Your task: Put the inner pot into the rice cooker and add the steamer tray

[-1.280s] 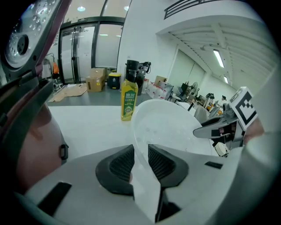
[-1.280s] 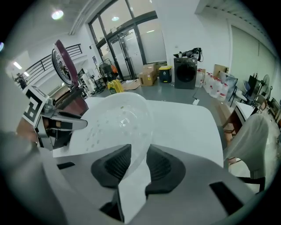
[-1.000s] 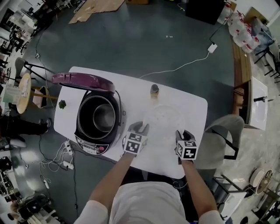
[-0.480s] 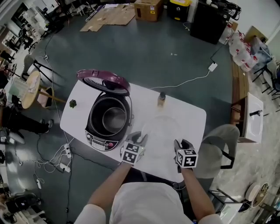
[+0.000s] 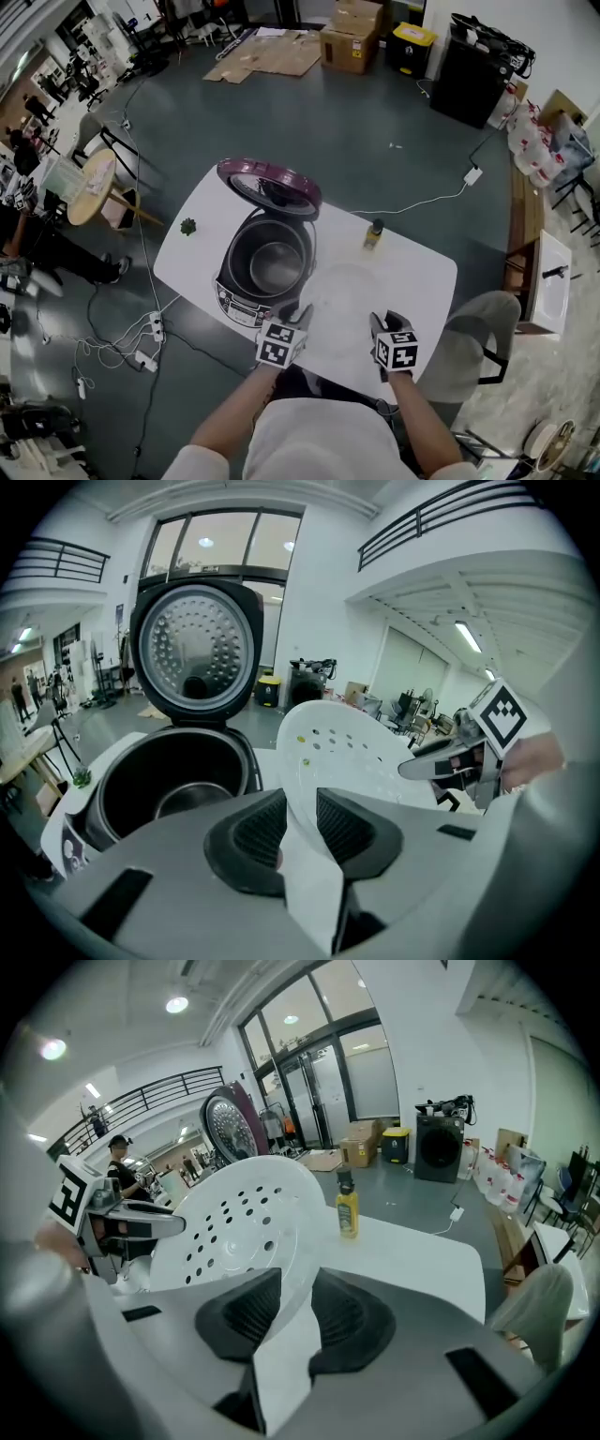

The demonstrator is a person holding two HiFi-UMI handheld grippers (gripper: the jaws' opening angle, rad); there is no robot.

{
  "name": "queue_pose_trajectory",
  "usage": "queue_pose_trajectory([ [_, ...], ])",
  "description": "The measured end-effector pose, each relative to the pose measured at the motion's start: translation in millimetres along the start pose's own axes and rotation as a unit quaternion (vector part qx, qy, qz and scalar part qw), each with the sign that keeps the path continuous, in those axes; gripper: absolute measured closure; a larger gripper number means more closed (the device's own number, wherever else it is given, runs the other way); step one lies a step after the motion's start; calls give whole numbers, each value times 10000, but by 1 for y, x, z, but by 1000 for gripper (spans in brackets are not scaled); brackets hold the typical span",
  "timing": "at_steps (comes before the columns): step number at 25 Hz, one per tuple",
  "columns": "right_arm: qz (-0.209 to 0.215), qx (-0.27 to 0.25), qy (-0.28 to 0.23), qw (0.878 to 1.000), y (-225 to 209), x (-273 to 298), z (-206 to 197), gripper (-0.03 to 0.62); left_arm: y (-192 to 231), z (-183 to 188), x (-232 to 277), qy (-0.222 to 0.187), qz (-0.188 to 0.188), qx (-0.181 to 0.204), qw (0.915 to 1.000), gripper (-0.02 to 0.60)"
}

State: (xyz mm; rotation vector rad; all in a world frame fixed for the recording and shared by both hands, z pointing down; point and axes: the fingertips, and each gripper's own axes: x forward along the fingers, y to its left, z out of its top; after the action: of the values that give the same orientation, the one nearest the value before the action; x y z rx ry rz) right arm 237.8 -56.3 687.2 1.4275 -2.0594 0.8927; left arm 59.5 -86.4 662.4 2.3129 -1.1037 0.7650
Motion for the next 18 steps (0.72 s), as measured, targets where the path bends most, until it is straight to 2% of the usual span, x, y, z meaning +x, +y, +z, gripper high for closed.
queue_pose_trajectory([
  [6,169,-309,12,9994,40,12,23,471,37,6,-26,-77,140,96,9998,463],
  [18,198,-795,-8,9966,107,52,71,462,116,20,-59,-40,470,407,9981,449],
])
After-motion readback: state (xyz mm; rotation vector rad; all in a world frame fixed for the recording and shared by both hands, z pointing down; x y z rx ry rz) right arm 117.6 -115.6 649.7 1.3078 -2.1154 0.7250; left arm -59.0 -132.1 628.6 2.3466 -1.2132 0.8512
